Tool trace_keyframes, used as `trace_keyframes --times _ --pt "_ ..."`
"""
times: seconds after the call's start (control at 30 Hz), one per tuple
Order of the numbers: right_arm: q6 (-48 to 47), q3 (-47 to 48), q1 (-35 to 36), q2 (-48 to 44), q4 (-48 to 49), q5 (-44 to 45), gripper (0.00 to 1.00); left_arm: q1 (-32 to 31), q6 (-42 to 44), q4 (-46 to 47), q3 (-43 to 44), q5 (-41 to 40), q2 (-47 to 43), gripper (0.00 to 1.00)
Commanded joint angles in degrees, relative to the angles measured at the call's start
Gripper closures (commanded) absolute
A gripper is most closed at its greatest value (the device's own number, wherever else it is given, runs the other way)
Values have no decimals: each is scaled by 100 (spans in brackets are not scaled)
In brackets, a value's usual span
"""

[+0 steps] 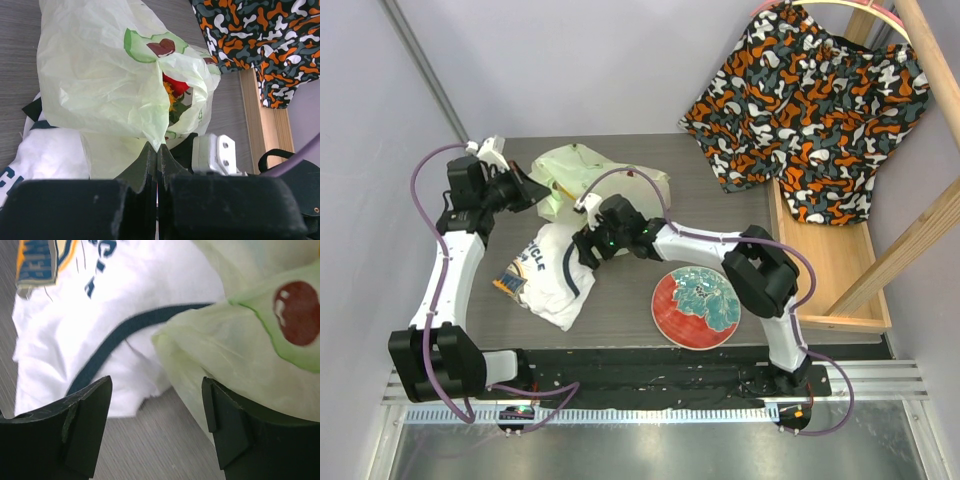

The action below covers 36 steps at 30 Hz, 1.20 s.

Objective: Take the fake fruits out of the plastic bag
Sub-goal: Adjust the plastic bag at the center of the board.

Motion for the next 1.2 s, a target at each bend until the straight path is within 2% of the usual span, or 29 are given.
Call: trace_keyframes --times 0.0,0.3,0.37,0.4,0.5,0.6,0.63,0.73,0.83,0.87,0.93,1.1,1.17 --pt "1016 677 46 523 540 -104 20 103 72 201 -40 152 -178 100" --pt "1464 1521 125 1454 980 695 19 173 -77 201 -110 434 -178 100" --pt "1500 1732 125 1587 997 801 24 182 -95 201 -119 460 -161 100" --pt "1543 1785 125 1622 997 836 31 182 -95 201 -119 460 -152 100" --pt "1561 1838 81 1553 1024 679 42 190 -60 201 -102 443 -160 100" --pt "1675 1645 -50 1263 1032 310 53 199 -7 201 -110 416 -160 100" --pt "1798 1523 -94 1219 1058 240 59 208 2 210 -119 416 -169 100" --pt "1983 1399 -296 1069 1076 2 66 235 11 219 -154 416 -169 100" --pt "1957 1346 -411 1042 1085 -148 76 278 11 227 -181 399 -195 100" --pt "1966 1328 -428 1016 1076 -183 84 287 11 236 -189 407 -213 100" --pt "2001 1276 -516 964 1059 -244 90 331 19 236 -190 407 -222 100" --pt "1957 1153 -639 307 744 -998 99 410 55 210 -146 434 -257 100" --pt "2027 1144 -850 42 576 -1307 99 410 55 219 -111 443 -187 100"
